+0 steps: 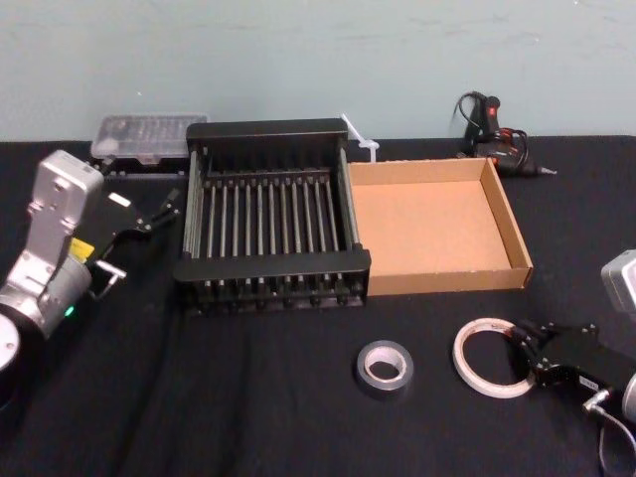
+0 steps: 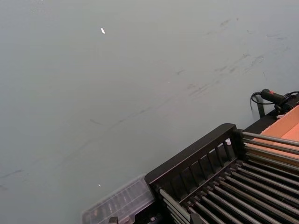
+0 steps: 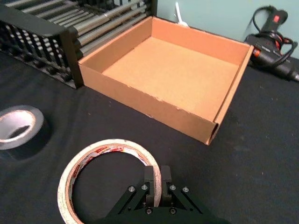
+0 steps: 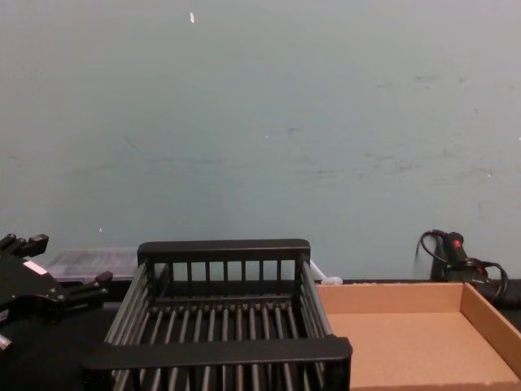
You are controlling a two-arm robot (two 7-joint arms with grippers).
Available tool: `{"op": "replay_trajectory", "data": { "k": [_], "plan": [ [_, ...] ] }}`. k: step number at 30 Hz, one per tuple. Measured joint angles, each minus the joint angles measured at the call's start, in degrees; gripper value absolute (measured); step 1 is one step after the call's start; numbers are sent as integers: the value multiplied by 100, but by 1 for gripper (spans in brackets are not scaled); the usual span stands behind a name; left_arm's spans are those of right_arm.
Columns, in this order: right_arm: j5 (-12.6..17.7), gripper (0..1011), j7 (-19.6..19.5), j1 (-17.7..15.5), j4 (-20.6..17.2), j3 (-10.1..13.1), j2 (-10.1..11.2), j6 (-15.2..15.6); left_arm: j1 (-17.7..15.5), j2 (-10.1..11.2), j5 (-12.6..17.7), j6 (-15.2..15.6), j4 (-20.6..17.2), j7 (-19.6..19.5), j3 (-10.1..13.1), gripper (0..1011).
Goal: Pick up the white tape and place it into the black box , Pick up the silver tape and place it into the brown box.
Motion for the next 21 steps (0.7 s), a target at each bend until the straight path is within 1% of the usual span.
{"op": "replay_trajectory", "data": {
  "k": [11,17,21],
  "plan": [
    [219,94,112,-32,-290,148,51,-110,0,0,0,0,0,0,0,1001],
    [304,94,57,173,-350,173,-10,-125,0,0,0,0,0,0,0,1001],
    [298,94,10,385,-328,110,-78,-131,0,0,0,0,0,0,0,1001]
  ]
}}
